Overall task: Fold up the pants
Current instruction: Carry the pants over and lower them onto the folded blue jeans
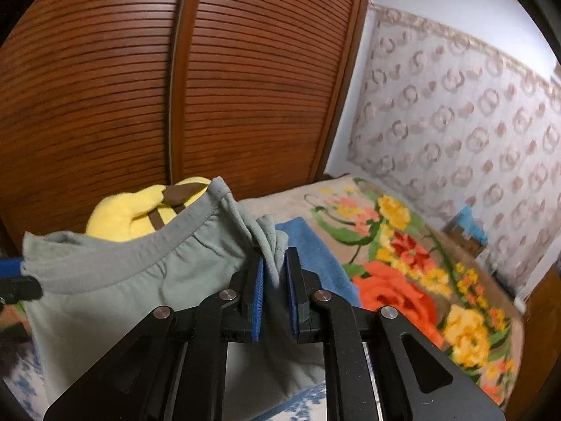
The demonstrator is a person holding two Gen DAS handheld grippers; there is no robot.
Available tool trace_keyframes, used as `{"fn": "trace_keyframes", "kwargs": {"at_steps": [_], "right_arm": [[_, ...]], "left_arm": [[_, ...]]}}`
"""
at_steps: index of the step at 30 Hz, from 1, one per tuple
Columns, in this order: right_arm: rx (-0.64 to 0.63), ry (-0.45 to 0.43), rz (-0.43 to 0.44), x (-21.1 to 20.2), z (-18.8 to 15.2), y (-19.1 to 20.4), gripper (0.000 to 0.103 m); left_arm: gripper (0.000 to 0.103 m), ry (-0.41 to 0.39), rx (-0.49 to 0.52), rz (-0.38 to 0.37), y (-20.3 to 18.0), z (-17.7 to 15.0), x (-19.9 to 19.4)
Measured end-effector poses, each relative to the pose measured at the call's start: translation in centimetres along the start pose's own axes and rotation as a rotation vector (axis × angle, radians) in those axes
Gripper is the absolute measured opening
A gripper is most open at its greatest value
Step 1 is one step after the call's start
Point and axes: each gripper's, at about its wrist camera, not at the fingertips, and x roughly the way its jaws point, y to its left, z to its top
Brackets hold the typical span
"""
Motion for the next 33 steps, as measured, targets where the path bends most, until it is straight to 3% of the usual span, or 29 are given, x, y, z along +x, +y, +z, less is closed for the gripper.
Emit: {"fn": "trace_keyframes", "kwargs": {"at_steps": [7, 13, 19, 29, 33], "right_arm": [[0.074, -0.022, 0.018, -1.3, -0.3, -1.8, 0.015], [0.072, 0.059, 0.113, -0.4, -2.1, -1.3, 0.016], [0.091, 0.116, 0.08, 1.5, -3.5, -1.7, 0.015], [0.113, 0.091, 0.062, 1.4, -3.8, -1.4, 0.016], [0.121, 0.083, 0.05, 0.2, -3.8, -0.8, 0.019]], "left_arm": [[0.014, 0.012, 0.007, 0.017, 0.0, -0.2, 0.3], [0.014, 0.027, 0.01, 0.036, 0.1, -0.6, 0.6], [0.014, 0.073, 0.019, 0.049, 0.2, -1.2, 1.6], [0.017, 0.097, 0.032, 0.063, 0.3, -1.6, 1.5], [0.024, 0.103, 0.033, 0.071, 0.2, -1.6, 1.0]]}}
